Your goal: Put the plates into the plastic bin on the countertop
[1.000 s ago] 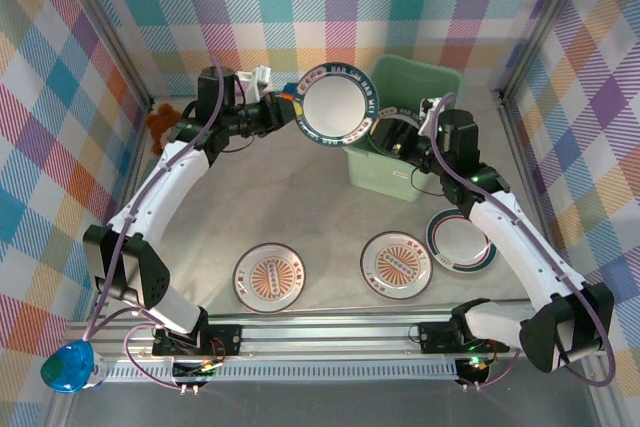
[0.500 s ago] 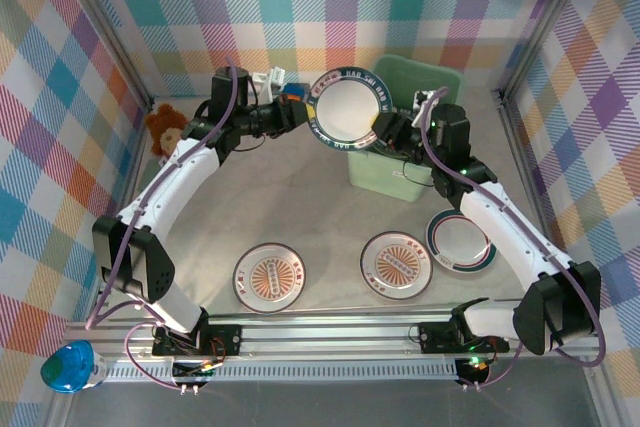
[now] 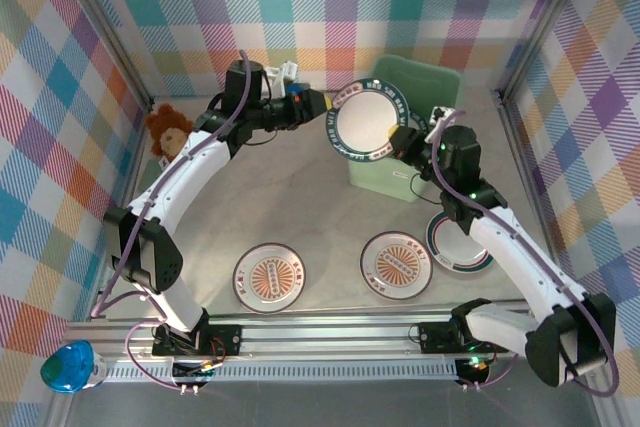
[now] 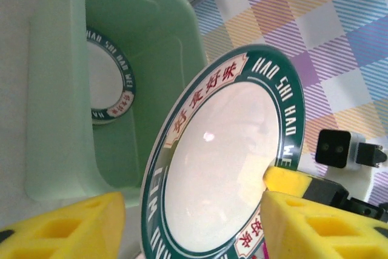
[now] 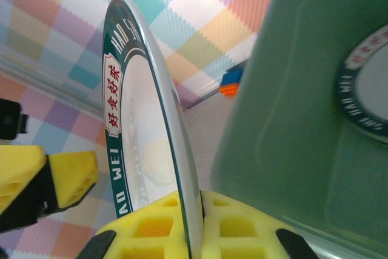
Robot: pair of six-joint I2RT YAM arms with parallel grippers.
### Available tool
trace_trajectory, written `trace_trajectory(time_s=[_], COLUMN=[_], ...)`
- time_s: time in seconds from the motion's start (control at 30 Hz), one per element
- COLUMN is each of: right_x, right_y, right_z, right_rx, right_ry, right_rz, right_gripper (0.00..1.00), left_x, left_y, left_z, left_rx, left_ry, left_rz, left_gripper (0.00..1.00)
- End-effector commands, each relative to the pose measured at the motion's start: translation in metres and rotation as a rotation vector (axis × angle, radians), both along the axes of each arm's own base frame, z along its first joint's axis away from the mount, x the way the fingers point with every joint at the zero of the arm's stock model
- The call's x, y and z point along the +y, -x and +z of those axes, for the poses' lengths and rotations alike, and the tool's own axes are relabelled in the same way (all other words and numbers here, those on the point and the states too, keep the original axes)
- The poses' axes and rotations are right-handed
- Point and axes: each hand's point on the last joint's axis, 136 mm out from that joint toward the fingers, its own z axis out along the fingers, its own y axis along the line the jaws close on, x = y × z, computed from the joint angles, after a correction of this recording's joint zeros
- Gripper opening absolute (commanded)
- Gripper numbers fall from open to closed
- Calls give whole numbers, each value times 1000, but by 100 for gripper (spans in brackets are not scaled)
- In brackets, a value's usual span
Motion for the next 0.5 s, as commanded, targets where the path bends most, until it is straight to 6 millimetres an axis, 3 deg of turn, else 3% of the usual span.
trace_trajectory(time_s=[0.0, 0.47], right_x=[-33, -104], right_y=[4, 32], right_z=[32, 59], right_rx=[-101, -148], right_ry=[-11, 18], right_rz=[-164, -393], right_gripper=[0, 0], left_x=[0, -42], left_y=[-13, -29], left_z=[8, -71], left_rx=[-64, -172], left_ry=[-40, -597], left_rz=[66, 90], left_gripper=[66, 74])
